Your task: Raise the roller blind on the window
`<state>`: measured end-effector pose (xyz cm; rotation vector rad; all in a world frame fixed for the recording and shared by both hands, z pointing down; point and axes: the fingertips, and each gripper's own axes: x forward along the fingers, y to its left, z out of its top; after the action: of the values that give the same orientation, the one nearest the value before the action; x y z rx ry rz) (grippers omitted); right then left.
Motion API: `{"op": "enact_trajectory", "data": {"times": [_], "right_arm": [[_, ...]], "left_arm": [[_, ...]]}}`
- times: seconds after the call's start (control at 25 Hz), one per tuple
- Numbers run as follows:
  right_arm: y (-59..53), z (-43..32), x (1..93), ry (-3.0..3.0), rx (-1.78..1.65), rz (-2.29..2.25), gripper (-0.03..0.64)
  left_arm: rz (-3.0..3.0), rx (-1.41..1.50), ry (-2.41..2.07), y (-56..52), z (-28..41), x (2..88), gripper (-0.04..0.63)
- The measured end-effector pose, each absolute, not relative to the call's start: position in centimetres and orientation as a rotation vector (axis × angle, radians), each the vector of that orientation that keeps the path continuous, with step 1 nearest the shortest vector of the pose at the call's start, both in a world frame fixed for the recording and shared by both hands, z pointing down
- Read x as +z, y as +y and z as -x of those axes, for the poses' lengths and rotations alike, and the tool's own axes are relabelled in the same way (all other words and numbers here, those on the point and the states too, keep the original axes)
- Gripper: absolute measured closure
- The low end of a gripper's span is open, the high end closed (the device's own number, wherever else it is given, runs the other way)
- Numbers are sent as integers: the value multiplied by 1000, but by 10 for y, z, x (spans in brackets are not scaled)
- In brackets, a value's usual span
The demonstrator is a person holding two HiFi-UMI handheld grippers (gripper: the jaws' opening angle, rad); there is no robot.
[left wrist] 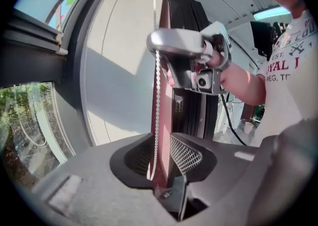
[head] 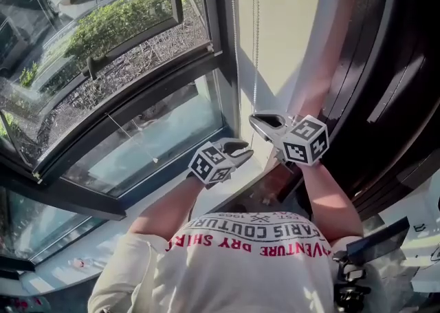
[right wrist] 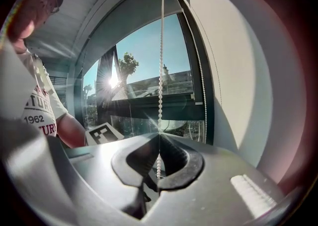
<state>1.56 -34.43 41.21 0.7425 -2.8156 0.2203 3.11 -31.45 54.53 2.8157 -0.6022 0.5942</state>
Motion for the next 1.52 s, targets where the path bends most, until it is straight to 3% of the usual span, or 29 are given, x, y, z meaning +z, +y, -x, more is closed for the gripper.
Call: {"op": "enact_trajectory", "data": {"times": [0.44, 0.72, 0.92, 1.16, 1.52], "right_arm": [[-338, -21, 410, -2808, 228, -754, 607], [-329, -18, 410, -2809, 225, -745, 607], [-327, -17, 408, -2805, 223, -746, 607], [-326, -15, 409, -2795, 220, -747, 607], [-327, -15, 410, -2795, 224, -757, 607]], "left_arm": [[-2927, 128, -613, -347, -16, 363, 471], [-3013, 32, -612, -349, -40, 285, 471], [-3031, 19, -613, -351, -46, 257, 478], [-3023, 18, -596, -353, -49, 252, 570], [-3020, 44, -541, -353, -50, 255, 584]]}}
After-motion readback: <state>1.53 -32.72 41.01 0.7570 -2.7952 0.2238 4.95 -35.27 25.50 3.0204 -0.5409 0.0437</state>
